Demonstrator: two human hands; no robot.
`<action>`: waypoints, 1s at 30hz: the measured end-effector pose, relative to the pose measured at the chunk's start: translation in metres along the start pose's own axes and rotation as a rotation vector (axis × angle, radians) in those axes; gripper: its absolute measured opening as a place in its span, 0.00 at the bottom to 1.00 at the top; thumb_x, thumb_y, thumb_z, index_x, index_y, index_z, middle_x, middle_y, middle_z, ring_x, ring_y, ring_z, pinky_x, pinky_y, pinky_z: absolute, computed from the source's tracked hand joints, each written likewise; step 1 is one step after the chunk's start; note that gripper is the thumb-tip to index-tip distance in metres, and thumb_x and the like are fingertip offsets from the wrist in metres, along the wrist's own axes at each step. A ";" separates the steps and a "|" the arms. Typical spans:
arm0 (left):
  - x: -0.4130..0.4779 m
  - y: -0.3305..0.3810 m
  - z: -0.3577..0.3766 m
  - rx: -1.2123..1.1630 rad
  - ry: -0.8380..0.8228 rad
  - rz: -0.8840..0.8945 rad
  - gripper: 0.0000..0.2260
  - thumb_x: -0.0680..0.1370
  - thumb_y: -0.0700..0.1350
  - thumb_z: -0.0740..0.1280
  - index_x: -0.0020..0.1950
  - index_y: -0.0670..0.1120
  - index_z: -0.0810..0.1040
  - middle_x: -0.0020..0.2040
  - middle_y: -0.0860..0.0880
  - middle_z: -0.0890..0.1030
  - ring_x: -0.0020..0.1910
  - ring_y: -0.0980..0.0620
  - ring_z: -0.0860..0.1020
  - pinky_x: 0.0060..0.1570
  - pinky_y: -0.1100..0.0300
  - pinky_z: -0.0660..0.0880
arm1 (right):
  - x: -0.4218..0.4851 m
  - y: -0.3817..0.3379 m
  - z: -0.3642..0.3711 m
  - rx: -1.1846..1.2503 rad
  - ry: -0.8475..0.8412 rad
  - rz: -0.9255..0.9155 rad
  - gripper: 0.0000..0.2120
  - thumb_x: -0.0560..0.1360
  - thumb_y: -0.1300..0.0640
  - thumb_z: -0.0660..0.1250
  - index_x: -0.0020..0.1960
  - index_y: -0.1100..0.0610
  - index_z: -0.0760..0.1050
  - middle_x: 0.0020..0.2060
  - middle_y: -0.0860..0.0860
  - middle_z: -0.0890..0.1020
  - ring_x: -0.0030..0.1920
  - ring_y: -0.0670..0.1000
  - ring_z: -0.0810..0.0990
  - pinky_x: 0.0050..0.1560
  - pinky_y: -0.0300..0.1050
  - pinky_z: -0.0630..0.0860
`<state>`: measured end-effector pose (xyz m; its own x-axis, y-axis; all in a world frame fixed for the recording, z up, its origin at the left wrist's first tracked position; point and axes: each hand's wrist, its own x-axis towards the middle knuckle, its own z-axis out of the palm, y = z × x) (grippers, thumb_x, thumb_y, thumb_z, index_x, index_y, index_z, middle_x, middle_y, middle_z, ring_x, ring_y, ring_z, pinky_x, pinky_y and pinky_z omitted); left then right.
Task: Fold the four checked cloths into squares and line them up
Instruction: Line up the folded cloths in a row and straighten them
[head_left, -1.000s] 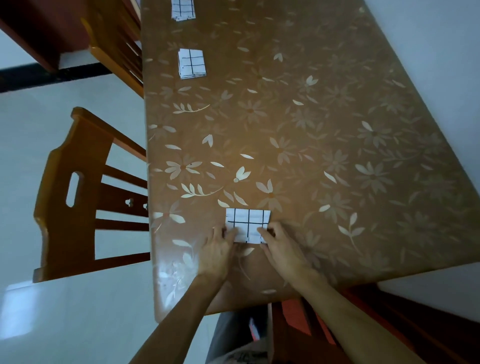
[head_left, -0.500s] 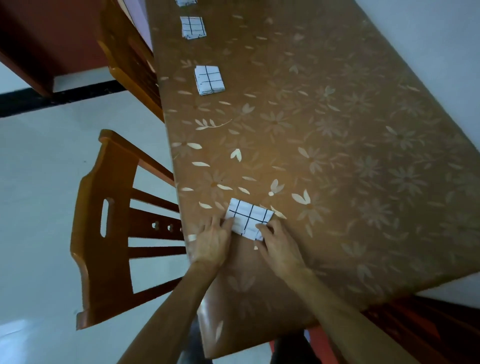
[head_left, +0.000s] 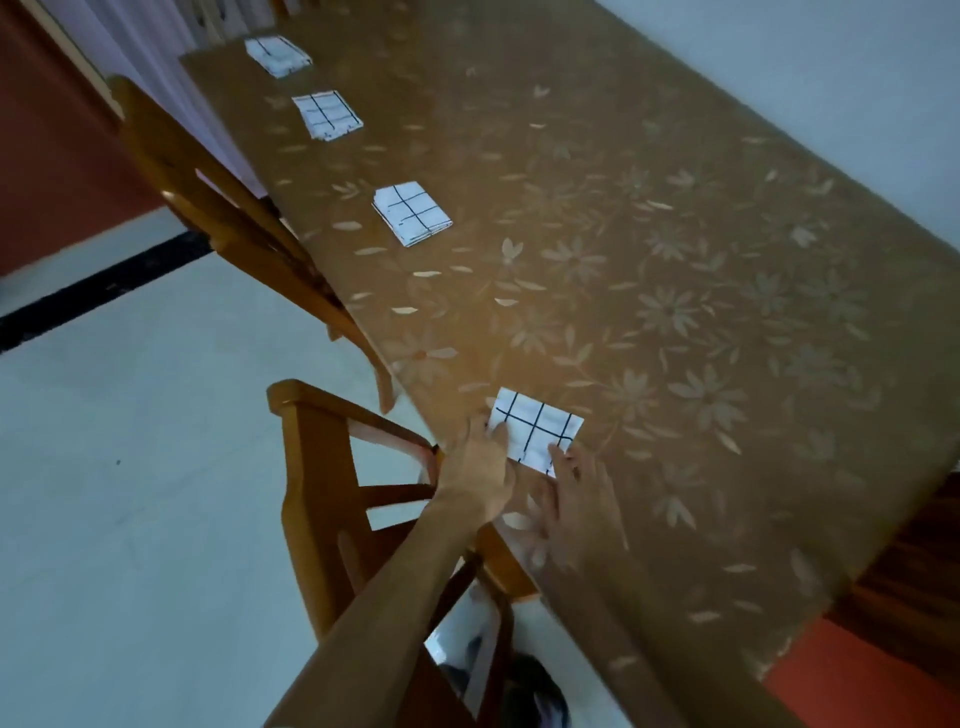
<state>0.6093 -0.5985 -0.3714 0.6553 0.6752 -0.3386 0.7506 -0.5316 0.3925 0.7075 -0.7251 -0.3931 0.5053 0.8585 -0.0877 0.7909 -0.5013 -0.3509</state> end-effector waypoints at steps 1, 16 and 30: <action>0.006 -0.007 -0.002 -0.002 -0.004 0.021 0.18 0.79 0.44 0.61 0.69 0.46 0.69 0.70 0.44 0.65 0.69 0.43 0.67 0.63 0.49 0.74 | 0.006 -0.007 0.002 0.023 0.019 0.039 0.21 0.76 0.53 0.63 0.65 0.61 0.76 0.56 0.59 0.78 0.52 0.60 0.78 0.50 0.55 0.79; 0.189 -0.110 -0.082 0.162 -0.023 0.341 0.15 0.82 0.42 0.61 0.68 0.40 0.73 0.64 0.46 0.73 0.64 0.42 0.73 0.55 0.79 0.65 | 0.159 -0.085 0.047 0.097 0.260 0.287 0.21 0.77 0.50 0.58 0.62 0.62 0.78 0.50 0.60 0.80 0.42 0.59 0.78 0.40 0.53 0.77; 0.261 -0.136 -0.141 0.415 0.100 0.789 0.20 0.76 0.47 0.64 0.66 0.41 0.75 0.76 0.40 0.66 0.67 0.40 0.71 0.62 0.45 0.72 | 0.226 -0.127 0.043 0.087 0.333 0.469 0.21 0.76 0.47 0.59 0.63 0.58 0.76 0.50 0.57 0.77 0.45 0.57 0.75 0.46 0.54 0.76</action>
<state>0.6667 -0.2783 -0.3927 0.9977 0.0661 -0.0177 0.0679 -0.9888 0.1327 0.7059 -0.4630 -0.4086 0.8873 0.4593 0.0407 0.4321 -0.7973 -0.4215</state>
